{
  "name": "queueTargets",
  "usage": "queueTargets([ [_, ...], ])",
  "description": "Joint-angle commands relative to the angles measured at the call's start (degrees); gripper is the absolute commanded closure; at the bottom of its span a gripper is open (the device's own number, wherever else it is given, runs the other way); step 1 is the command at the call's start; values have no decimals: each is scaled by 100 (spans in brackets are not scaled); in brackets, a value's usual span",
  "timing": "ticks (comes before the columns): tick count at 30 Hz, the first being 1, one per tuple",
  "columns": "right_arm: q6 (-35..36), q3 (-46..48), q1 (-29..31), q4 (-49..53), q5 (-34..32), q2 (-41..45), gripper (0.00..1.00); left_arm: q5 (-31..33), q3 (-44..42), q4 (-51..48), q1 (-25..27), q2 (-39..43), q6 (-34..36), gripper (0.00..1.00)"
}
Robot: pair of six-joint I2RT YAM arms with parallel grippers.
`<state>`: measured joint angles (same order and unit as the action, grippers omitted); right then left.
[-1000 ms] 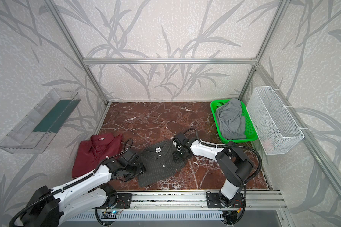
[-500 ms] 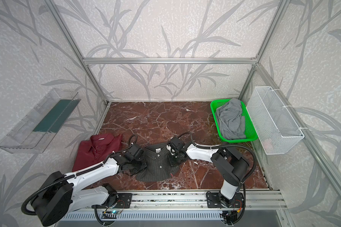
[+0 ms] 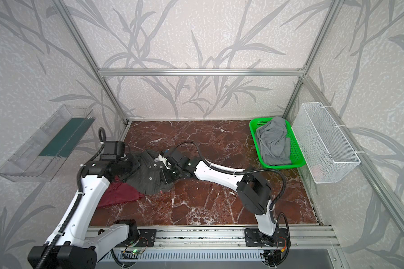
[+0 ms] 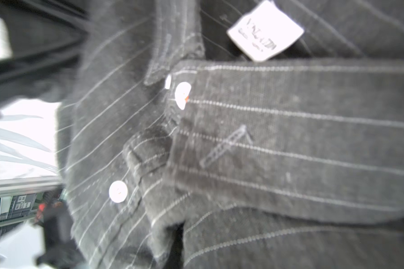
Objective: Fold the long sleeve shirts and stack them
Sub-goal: 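Lift the folded pinstriped shirt with both grippers and carry it onto the maroon shirt, then lower the pinstriped shirt onto the maroon shirt and open both grippers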
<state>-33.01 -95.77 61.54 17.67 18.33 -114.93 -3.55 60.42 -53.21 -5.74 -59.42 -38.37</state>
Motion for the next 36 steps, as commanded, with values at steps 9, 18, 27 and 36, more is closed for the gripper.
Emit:
queueTargets([
  [9,-30,-1941,645,-422,-425,-1702,100,2101,335,-360,-929,51,275,100],
  [18,123,-2746,866,-1013,-1232,-2479,100,3231,-1046,990,-1229,710,-47,100],
  [27,-71,-3992,958,-589,-1554,-3386,100,1681,-576,1197,-2327,-762,-21,99],
  [36,-318,-4393,949,-571,-1639,-3878,100,303,-646,1533,-2544,-823,149,52],
])
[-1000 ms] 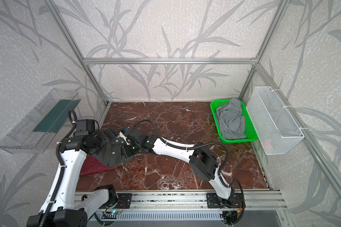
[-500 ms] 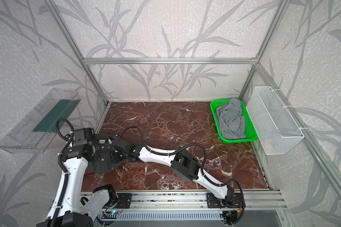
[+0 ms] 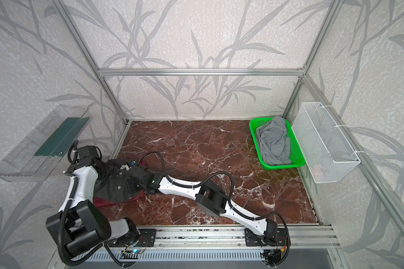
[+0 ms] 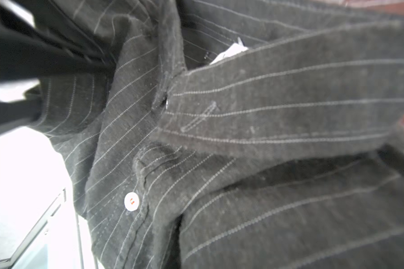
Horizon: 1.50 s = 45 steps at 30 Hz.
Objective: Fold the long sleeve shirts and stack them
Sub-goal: 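Lower the pinstriped shirt onto the maroon shirt and open both grippers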
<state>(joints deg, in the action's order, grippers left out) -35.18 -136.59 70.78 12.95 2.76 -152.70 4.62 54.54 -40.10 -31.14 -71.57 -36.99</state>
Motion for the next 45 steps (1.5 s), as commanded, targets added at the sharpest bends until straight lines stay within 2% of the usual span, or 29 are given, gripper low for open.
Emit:
queueTargets([
  [1,-98,-390,16,-52,-90,-161,100,-586,-112,275,48,505,56,48],
  [2,-265,-420,11,-29,-108,-192,100,-631,-159,323,107,581,65,37],
  [3,-308,-412,12,-87,-109,-207,100,-676,-222,350,157,674,52,31],
  [4,-345,-394,3,-119,-137,-217,100,-735,-269,391,185,783,84,17],
  [5,-390,-372,-4,-126,-188,-216,100,-731,-286,391,202,880,111,12],
  [7,-529,-373,-32,-168,-211,-263,100,-705,-310,331,292,1104,130,8],
  [8,-584,-412,-40,-128,-236,-306,100,-732,-340,327,358,1199,121,1],
  [17,-918,-639,-56,-48,-145,-531,100,-505,-467,198,1052,2088,303,1],
  [18,-940,-509,-56,-94,-129,-458,95,-465,-475,189,1114,2146,356,1],
  [22,-740,371,-56,-544,-258,205,57,-390,-584,171,1256,2298,511,1],
  [24,-480,697,-56,-644,-367,564,44,-431,-691,274,1322,2364,528,1],
  [27,-90,1295,-83,-741,-619,1256,34,-491,-728,323,1470,2411,552,1],
  [31,455,2647,-134,-1313,-990,2453,18,-461,-778,318,1690,2477,549,1],
  [34,756,3599,-230,-1648,-1266,3358,1,-453,-811,382,1896,2550,579,1],
  [39,983,4567,-587,-1445,-1190,4593,1,-128,-756,501,2544,2473,594,1],
  [41,1302,5073,-688,-1398,-1441,5202,1,167,-719,539,2932,2451,678,1],
  [45,1848,6194,-1068,-1380,-1517,6594,1,530,-1253,1531,3671,2711,1125,1],
])
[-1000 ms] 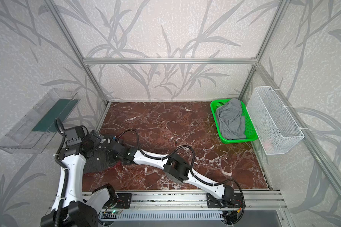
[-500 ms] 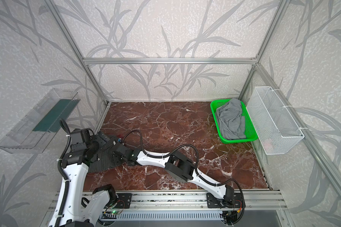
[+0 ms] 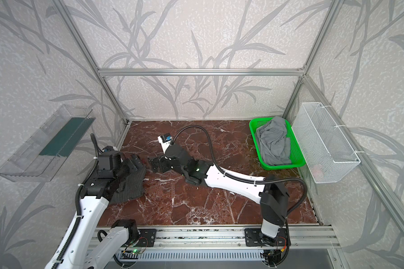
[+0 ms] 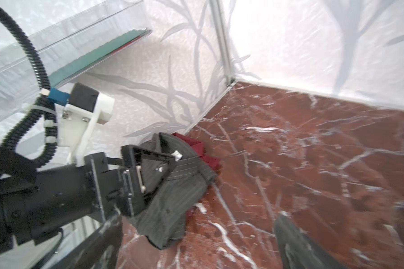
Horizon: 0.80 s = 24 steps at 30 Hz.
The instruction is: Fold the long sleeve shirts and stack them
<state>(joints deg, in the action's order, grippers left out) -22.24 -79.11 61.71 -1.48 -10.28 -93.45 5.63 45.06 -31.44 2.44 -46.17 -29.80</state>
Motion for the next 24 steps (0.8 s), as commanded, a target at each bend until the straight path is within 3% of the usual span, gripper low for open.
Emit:
queueTargets([
  [1,569,671,-348,251,-97,978,1,349,-479,927,433,245,473,1],
  [4,562,1170,-1090,999,336,1742,1,9,-927,1536,529,205,505,1],
  [8,1102,2118,-1844,1490,34,2769,1,594,-1237,1807,513,13,868,1],
  [12,1537,3324,-2472,1142,-1137,3905,1,1285,-1601,2744,460,-81,1246,1],
  [14,1743,3964,-2912,680,-1204,4398,1,1453,-1693,3232,374,-417,1413,1],
  [16,1783,4556,-3457,127,-1198,4719,1,1198,-1706,3632,160,-832,1547,1],
  [20,1473,5004,-4491,-463,-1009,4539,1,1555,-1812,4180,-68,-1133,1305,1],
  [24,2203,5265,-4751,-1756,-1229,3544,1,1481,-1999,4900,-370,-1530,1601,1],
])
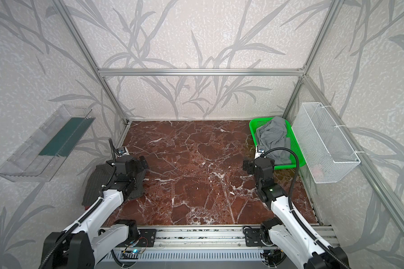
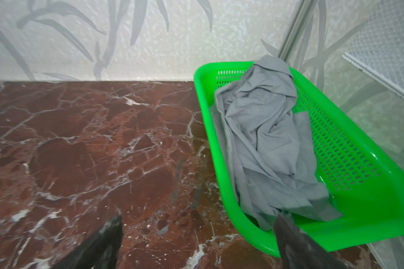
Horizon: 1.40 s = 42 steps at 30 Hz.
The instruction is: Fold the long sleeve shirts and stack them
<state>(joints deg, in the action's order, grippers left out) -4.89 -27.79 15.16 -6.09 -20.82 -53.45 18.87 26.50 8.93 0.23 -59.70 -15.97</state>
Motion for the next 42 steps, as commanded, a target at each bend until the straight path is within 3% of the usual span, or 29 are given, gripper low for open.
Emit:
queueTargets([
  [1,477,215,-191,-1676,-195,-735,1,126,-215,1140,-216,-281,163,1],
  [4,446,580,-445,-2936,-212,-1512,1,-67,-300,1853,-243,-723,560,1],
  [10,388,764,-812,-4209,56,-2653,1,81,-507,3289,-261,-1849,730,1],
  [13,332,1003,-920,-5165,66,-3158,1,-218,-449,3661,-253,-2321,842,1],
  [16,296,551,-1041,-4004,657,-3021,1,-601,-483,4304,-230,-2829,1127,1],
  [19,607,585,-1028,-4445,1414,-3438,1,-602,-508,4359,-178,-2874,1172,1],
  [20,710,758,-1007,-5136,1508,-3673,1,-587,-533,4444,-164,-2911,1190,1],
  [21,688,948,-989,-5715,1338,-3816,1,-569,-553,4559,-165,-2947,1199,1],
  [24,567,834,-1032,-5180,1279,-3628,1,-381,-632,4846,-75,-3040,1281,1],
  [42,630,870,-988,-5429,1264,-3730,1,-244,-620,4846,-5,-3045,1311,1],
])
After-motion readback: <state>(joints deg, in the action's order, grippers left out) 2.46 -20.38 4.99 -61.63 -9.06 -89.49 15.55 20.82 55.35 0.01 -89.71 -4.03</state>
